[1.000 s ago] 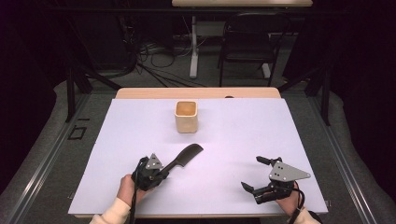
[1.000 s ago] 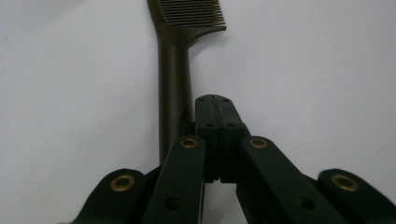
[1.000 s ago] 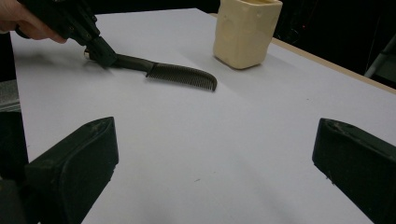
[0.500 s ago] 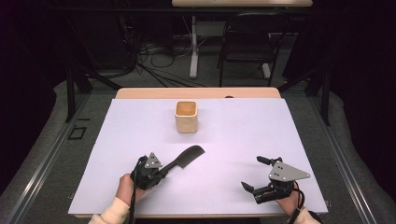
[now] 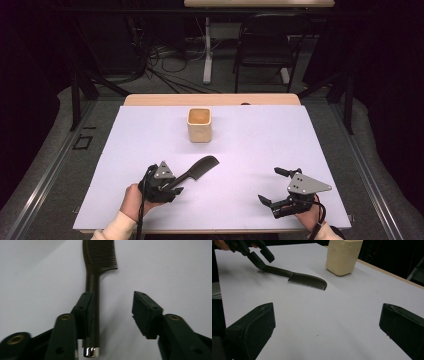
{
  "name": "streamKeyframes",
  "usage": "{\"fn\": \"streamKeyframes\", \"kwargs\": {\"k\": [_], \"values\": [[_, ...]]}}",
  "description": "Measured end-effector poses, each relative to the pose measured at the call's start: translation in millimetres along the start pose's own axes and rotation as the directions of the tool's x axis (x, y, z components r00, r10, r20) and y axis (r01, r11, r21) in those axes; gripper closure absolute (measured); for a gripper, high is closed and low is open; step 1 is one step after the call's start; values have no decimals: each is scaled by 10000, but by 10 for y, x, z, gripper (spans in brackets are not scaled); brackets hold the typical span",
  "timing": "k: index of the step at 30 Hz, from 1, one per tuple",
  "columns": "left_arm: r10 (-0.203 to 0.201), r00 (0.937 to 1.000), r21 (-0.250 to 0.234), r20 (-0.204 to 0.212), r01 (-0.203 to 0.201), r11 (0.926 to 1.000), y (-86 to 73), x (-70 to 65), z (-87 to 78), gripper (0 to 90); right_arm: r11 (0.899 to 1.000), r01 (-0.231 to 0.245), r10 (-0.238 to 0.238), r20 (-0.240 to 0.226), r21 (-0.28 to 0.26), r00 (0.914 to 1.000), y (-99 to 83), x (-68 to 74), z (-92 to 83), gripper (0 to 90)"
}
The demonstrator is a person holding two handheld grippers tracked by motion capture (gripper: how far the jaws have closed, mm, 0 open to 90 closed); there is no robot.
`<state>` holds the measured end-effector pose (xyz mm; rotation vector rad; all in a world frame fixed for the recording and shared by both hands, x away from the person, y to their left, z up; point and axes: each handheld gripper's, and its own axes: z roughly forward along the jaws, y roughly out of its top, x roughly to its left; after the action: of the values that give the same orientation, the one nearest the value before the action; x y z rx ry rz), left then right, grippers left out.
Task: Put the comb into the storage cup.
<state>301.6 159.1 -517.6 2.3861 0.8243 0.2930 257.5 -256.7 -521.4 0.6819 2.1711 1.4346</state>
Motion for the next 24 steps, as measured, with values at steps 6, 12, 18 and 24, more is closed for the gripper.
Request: {"fn": "streamKeyframes", "kwargs": {"k": [6,12,18,24], "values": [[-14,9997,647,238,-1,9979,40,116,54,259,10000,-51,50,86,76,10000,-4,-10,9,0],[69,9996,1200,283,-103,9927,100,153,89,145,9999,-64,63,51,144,10000,-4,-7,15,0],[-41,9996,1359,277,3,9907,134,202,135,82,9998,-106,105,55,158,9999,-11,-15,17,0],[114,9999,1740,30,-117,9847,178,208,161,4,9998,-80,79,43,158,10000,-9,-12,20,0]]}}
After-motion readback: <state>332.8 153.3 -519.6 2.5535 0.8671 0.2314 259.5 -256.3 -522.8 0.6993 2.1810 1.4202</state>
